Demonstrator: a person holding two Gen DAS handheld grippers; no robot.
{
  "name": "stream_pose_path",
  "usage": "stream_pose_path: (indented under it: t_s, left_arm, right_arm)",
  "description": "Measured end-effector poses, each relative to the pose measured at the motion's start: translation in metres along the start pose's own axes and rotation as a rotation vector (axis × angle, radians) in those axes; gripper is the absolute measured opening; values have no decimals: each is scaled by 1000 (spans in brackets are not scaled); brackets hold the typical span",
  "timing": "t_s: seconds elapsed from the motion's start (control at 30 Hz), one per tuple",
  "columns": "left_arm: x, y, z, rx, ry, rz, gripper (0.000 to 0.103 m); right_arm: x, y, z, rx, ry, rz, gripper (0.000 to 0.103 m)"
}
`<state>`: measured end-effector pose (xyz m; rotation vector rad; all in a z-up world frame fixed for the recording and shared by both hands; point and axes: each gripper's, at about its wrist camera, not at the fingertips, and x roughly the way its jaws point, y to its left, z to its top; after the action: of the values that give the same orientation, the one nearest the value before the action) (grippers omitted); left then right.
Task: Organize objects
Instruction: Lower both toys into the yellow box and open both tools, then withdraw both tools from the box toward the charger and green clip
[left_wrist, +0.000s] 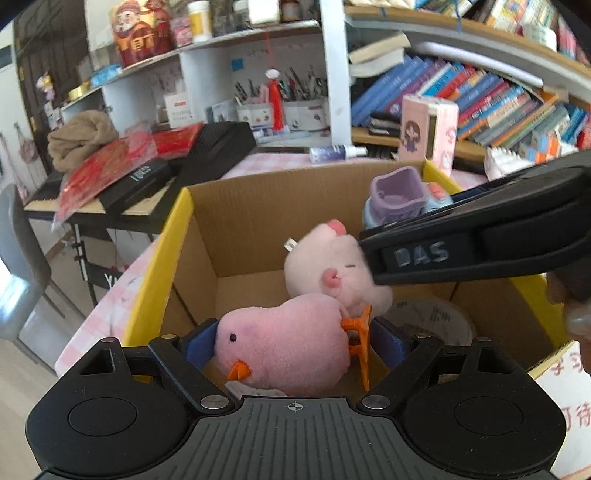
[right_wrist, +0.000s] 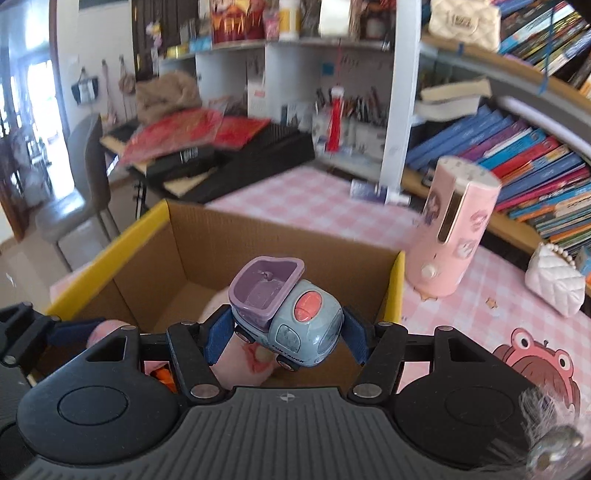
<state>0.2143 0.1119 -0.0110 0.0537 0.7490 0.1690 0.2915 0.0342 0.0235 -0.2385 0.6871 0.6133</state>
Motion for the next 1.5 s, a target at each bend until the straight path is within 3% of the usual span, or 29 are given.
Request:
stream_pose_path:
  t_s: [0.4,0.57,0.63,0.8,1.13,1.33,1.5]
  left_arm:
    - [-1,2,1,5,-10,-15,93]
    - [-9,6,1,-9,-31,-9,93]
    - [-15,7,2,-16,-52,-6,94]
    - [-34,15,2,-46,-114,-8,95]
    - [-81,30,-10,-101,-211,27,99]
    - [-97,40,-33,-140,-194,25,99]
    - [-109,47,-60,-161,-147,26,99]
  right_arm:
    - [22,-1,1,-52,58,-4,61]
    - [21,-5,3,-16,57,-2,70]
    - [17,-5,3,-11,45,-17,78]
    - [-8,-4,0,19,-38,-26,82]
    - [-85,-6,-21,95,-237,-149,82]
    - [-114,6,-58,98,-253,-209,82]
    - [-125,25,-91,83,-190,-250,82]
